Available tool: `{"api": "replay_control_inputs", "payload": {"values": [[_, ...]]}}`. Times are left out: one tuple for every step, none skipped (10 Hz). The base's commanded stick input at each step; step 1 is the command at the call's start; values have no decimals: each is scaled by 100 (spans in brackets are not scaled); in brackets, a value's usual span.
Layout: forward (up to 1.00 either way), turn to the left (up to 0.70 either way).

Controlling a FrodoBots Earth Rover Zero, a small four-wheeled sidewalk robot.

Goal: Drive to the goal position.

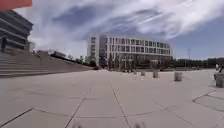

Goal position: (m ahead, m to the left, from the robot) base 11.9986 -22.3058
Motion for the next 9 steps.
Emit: {"api": "replay_control_inputs", "payload": {"values": [[70,-14],[70,-14],[70,-14],[70,-14],[70,-14],[70,-14],[70,-14],[70,-14],[70,-14]]}}
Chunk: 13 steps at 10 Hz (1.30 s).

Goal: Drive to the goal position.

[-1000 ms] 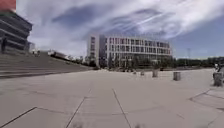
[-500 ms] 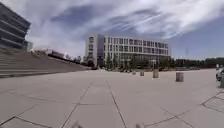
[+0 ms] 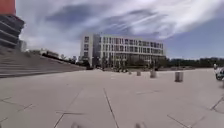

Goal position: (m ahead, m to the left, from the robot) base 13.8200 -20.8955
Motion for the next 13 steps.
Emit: {"api": "replay_control_inputs", "payload": {"values": [[70,-14],[70,-14],[70,-14],[70,-14],[70,-14],[70,-14],[70,-14],[70,-14],[70,-14],[70,-14],[70,-14],[70,-14],[70,-14]]}}
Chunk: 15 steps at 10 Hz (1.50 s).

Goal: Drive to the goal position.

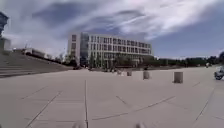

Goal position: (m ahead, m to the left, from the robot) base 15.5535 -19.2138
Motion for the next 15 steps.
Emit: {"api": "replay_control_inputs", "payload": {"values": [[70,-14],[70,-14],[70,-14],[70,-14],[70,-14],[70,-14],[70,-14],[70,-14],[70,-14],[70,-14],[70,-14],[70,-14],[70,-14],[70,-14],[70,-14]]}}
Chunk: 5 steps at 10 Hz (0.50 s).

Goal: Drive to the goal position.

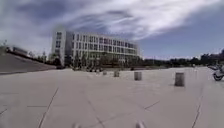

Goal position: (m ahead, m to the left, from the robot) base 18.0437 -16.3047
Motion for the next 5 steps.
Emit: {"api": "replay_control_inputs", "payload": {"values": [[70,-14],[70,-14],[70,-14],[70,-14],[70,-14]]}}
